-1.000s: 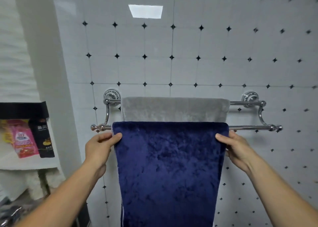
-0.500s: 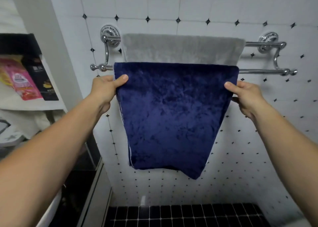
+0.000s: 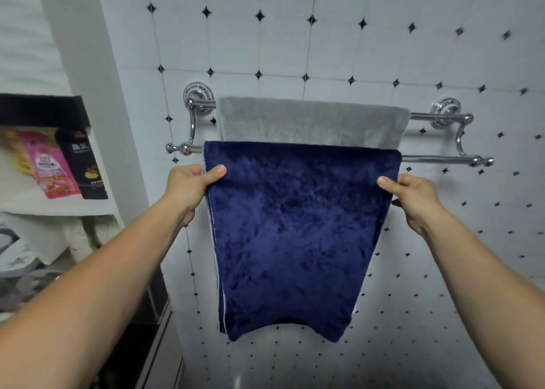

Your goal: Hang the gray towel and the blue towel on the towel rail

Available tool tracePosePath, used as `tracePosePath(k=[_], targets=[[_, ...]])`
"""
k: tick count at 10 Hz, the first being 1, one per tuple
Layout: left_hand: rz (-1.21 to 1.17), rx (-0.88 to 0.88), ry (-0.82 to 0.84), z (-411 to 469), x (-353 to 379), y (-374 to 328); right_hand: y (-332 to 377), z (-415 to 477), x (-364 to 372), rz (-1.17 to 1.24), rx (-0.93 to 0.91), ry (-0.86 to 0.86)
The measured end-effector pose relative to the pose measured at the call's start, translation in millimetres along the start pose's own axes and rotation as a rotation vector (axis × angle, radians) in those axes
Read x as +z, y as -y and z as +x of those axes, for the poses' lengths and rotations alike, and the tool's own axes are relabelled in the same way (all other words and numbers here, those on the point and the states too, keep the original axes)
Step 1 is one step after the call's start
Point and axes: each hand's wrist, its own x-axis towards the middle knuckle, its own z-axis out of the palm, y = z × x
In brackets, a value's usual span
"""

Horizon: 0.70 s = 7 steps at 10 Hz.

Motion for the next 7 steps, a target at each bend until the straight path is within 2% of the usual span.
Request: tracePosePath(k=[3,6,7], targets=[[0.077,-0.019,0.037,-4,-2,-18,16,-6,1,0.006,0.01,0.012],[0.234,-0.025,-0.053,-17,-27,-33,25,-17,-7,-0.068,0.065,0.016],[0.26,0.071,-0.018,-32,-45,-54,29,-29,-16,-0.137,0.07,-0.058]])
